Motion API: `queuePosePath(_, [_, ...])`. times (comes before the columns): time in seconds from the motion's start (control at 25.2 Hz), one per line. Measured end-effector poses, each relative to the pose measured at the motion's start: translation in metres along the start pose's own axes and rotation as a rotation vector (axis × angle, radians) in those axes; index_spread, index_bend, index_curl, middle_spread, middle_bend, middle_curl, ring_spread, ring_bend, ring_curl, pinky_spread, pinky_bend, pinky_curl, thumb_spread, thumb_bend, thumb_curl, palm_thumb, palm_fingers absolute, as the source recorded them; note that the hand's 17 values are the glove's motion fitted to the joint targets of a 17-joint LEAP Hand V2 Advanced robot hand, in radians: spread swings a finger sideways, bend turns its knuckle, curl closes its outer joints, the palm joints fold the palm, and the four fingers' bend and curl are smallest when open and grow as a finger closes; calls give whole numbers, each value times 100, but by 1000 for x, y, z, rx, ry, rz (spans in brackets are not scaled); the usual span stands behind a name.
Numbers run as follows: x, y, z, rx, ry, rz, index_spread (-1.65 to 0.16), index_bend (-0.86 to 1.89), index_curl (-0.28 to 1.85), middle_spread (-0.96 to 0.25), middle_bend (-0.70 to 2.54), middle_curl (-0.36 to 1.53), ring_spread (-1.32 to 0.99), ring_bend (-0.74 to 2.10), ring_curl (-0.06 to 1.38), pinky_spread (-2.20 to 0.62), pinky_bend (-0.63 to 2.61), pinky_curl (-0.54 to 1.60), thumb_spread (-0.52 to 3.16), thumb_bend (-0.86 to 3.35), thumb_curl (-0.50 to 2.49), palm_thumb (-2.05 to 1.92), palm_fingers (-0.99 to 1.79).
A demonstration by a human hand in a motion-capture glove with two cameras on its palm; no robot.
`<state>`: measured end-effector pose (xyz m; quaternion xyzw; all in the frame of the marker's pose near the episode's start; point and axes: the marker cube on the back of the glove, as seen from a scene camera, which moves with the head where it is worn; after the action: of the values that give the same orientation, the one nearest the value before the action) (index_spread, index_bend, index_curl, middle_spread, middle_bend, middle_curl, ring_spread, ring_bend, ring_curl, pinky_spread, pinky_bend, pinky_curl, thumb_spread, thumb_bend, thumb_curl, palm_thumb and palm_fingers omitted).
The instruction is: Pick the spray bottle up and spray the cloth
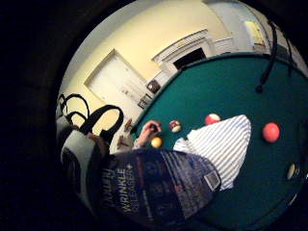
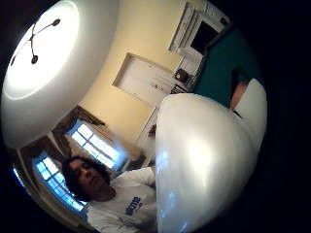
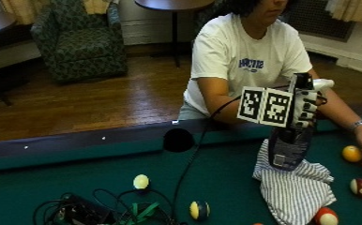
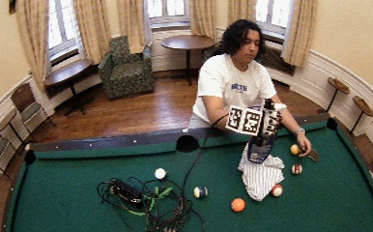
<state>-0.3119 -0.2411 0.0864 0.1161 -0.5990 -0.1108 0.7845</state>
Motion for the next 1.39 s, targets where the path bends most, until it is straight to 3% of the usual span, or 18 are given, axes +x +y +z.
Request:
queuePosePath(0.28, [14,-7,14,-32,-56,9,-26,32,61,-19,62,52,-20,65,45,-30,39,38,38,-3,86,90,138])
queuePosePath(0.79, [10,-27,91,-104,-123,-11,-26,33,61,-19,62,52,-20,65,45,-30,39,38,38,-3,86,90,138])
queuePosePath(1.39, [2,-33,187,-63,-148,-35,-26,33,61,-19,62,52,-20,65,45,-30,39,38,37,-3,86,90,138])
